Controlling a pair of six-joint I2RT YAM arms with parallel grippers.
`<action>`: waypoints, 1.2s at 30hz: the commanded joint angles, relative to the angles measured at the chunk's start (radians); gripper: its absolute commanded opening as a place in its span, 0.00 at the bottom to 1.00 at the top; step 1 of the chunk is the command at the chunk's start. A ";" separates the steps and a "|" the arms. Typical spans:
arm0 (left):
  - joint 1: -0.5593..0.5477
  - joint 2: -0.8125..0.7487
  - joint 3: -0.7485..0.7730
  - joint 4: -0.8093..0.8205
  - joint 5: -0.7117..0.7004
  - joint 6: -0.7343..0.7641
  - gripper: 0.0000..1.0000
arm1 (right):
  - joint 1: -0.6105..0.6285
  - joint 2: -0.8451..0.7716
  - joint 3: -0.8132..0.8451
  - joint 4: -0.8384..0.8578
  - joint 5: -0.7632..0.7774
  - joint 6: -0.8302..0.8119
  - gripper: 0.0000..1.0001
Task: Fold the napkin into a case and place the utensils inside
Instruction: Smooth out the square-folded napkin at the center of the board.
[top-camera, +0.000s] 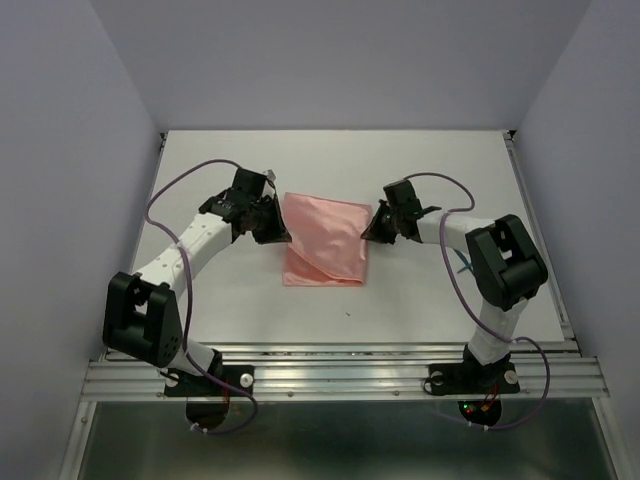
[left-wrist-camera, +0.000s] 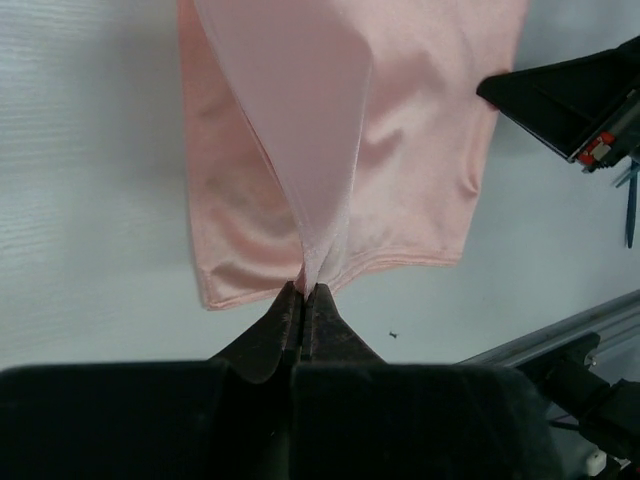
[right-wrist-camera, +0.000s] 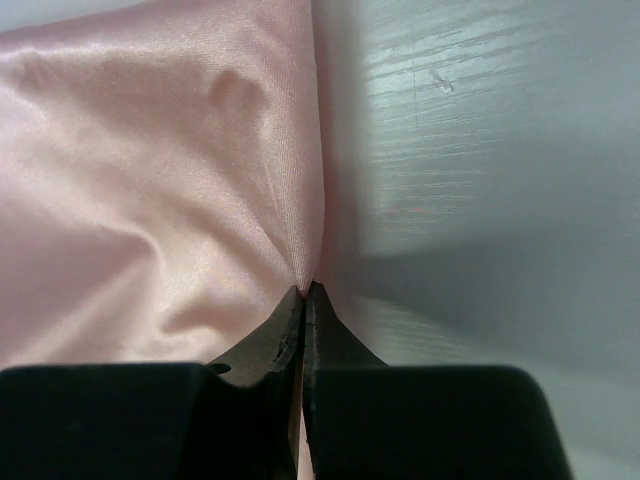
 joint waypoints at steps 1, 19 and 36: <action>-0.004 -0.086 -0.050 -0.053 0.068 0.014 0.00 | 0.001 -0.049 0.007 0.062 0.058 0.042 0.01; -0.007 -0.040 -0.407 0.149 0.102 -0.038 0.00 | 0.001 -0.081 -0.120 0.059 0.018 -0.005 0.73; -0.005 -0.197 -0.185 -0.145 -0.117 0.002 0.66 | 0.001 -0.122 -0.105 -0.034 0.012 -0.115 0.78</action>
